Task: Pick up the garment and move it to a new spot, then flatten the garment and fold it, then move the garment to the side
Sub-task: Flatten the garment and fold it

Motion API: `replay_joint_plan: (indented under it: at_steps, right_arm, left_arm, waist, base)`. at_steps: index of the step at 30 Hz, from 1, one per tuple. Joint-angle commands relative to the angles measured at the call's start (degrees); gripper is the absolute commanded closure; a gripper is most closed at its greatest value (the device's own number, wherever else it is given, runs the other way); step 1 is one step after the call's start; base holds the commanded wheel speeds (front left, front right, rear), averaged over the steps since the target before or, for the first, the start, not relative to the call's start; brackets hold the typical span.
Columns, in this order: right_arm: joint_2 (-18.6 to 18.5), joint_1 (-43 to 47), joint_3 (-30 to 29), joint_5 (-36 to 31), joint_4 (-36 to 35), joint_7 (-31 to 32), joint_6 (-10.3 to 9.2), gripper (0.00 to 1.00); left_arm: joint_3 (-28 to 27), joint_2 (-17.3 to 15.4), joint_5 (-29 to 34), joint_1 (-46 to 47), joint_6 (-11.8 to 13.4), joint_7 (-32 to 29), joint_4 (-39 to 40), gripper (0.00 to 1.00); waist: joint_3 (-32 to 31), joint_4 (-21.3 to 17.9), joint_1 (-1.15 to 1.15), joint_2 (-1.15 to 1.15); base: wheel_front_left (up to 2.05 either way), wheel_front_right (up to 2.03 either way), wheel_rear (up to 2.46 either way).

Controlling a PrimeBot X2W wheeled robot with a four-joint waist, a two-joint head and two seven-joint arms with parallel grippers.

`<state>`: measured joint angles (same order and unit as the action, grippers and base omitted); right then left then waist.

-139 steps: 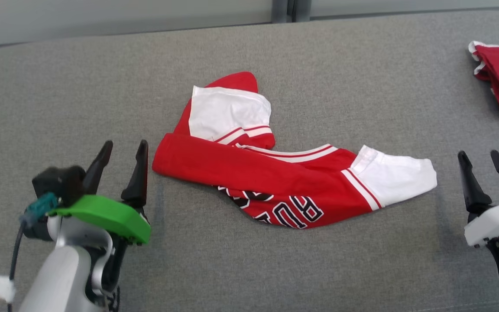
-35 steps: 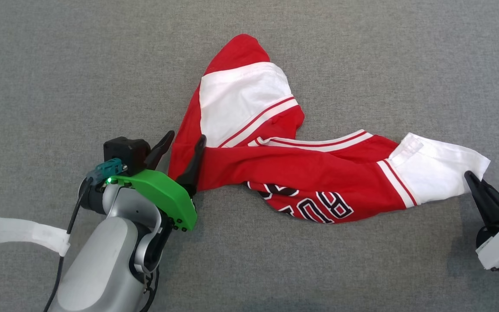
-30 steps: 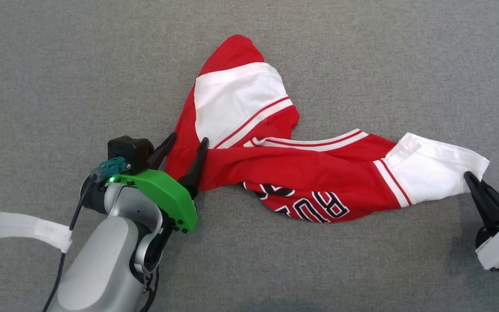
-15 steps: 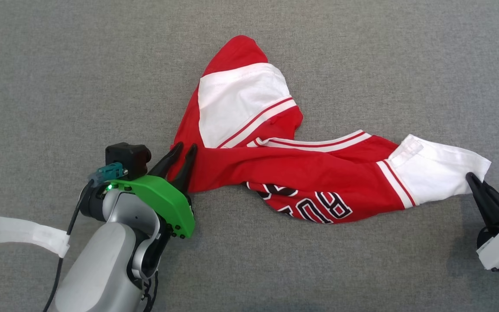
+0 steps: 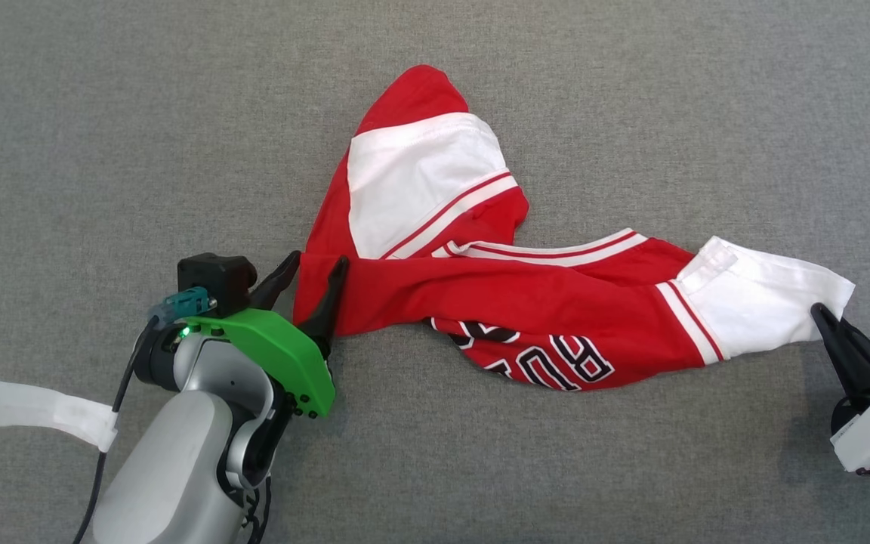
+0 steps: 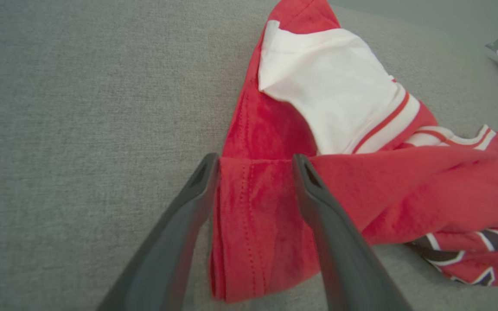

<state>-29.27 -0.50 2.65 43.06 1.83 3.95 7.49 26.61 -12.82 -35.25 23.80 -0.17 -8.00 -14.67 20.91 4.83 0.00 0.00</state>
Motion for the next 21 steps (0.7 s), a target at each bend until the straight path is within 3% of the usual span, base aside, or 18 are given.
replay_joint_plan:
  at_steps: [1, 2, 4, 9, 12, 13, 21]
  right_arm:
    - [0.0, 0.1, -0.2, -0.4, 0.2, 0.1, 0.0, 1.0]
    - [0.0, 0.2, -0.2, -0.4, 0.2, 0.2, 0.0, 1.0]
    - [0.0, 0.3, -0.2, -0.3, 0.1, 0.2, 0.0, 1.0]
    - [-0.1, 0.5, -0.2, -0.3, 0.0, 0.4, 0.0, 1.0]
    - [-0.1, 0.5, -0.3, -0.4, 0.0, 0.4, 0.0, 1.0]
    - [-0.1, 0.5, -0.3, -0.4, 0.0, 0.5, 0.0, 1.0]
    - [0.1, -0.6, -0.9, -0.6, -1.0, -0.6, 0.0, 1.0]
  left_arm:
    - [0.1, -0.2, -0.2, -0.7, 0.2, 0.0, 0.0, 0.38]
    - [0.2, -0.1, -0.2, -0.8, 0.2, 0.0, -0.1, 0.49]
    - [0.2, -0.1, -0.3, -0.9, 0.2, 0.1, -0.1, 0.59]
    - [0.3, 0.0, -0.3, -0.6, 0.6, 0.6, 0.0, 0.69]
    - [0.3, 0.0, -0.5, -0.6, 0.7, 0.7, -0.1, 0.83]
    - [0.3, 0.1, -0.6, -0.6, 0.6, 0.8, -0.1, 0.99]
    - [0.0, -0.6, -0.7, -0.4, 0.7, 1.6, 2.0, 1.0]
  waist:
    - [-0.1, 0.0, 0.0, 0.0]
    - [-0.1, 0.0, 0.0, 0.0]
    - [-0.2, 0.0, 0.0, 0.0]
    - [-0.3, 0.2, 0.0, 0.0]
    - [-0.5, 0.3, 0.0, 0.0]
    - [-0.6, 0.3, 0.0, 0.0]
    - [-1.1, 0.4, 0.0, 0.0]
  base:
    - [0.0, 0.0, 0.0]
    - [0.0, 0.0, 0.0]
    - [0.0, 0.0, 0.0]
    - [0.0, 0.0, 0.0]
    - [0.0, 0.0, 0.0]
    - [0.0, 0.0, 0.0]
    - [0.0, 0.0, 0.0]
